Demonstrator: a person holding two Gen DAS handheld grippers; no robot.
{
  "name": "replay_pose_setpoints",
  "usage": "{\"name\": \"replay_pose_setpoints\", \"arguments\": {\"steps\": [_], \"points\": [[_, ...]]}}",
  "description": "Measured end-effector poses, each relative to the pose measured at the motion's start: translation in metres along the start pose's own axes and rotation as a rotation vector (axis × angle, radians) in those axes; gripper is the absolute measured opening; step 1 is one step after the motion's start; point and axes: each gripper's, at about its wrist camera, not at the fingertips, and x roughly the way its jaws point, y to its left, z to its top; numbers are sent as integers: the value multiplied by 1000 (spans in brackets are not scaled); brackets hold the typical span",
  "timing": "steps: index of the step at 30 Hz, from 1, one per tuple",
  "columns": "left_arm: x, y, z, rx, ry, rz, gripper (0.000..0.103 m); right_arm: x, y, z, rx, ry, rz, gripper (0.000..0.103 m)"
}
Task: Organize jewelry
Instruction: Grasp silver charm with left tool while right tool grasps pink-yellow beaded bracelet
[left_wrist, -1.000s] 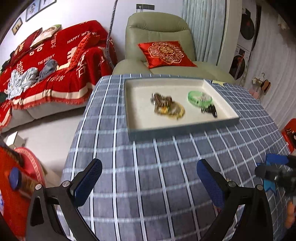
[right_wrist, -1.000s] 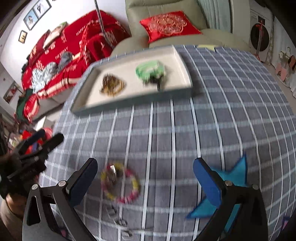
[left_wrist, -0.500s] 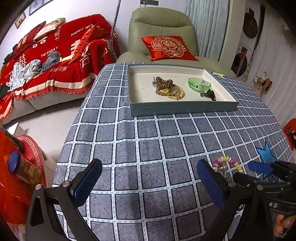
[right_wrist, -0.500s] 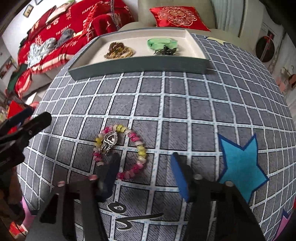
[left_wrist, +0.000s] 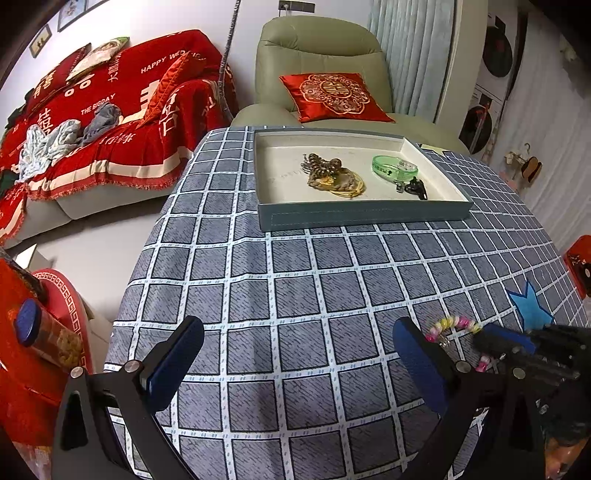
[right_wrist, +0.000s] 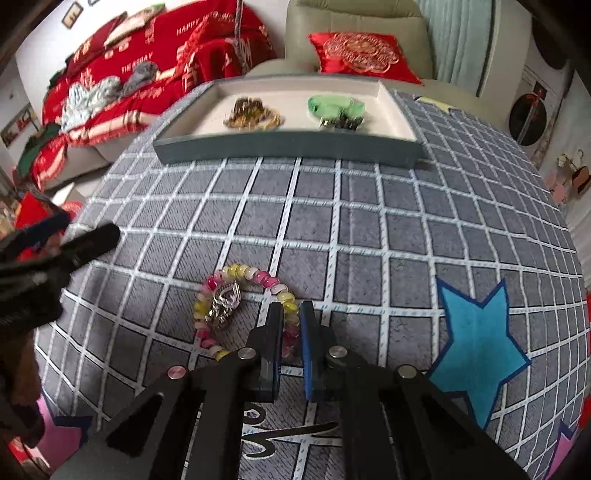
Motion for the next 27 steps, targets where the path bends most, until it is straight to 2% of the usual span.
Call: {"name": "replay_pose_setpoints", "arguments": {"steps": [7,19,22,25,27], "points": [[1,-17,-2,39,10,-40,103,-22,-15,8,46,-60,-4,10],[17,-76,-15,162,73,-120,103,-33,-45,9,125,-82,-37,10],[26,-87,-18,176,106,-121,98,-35,-49,7,132,-86,-37,10],[33,-92,-21,179,134,-124,76,-36,-51,7,137,-90,-33,10],[31,-95,-23,200,117,-125,59,-37,-52,6,140,-91,-30,10]]}}
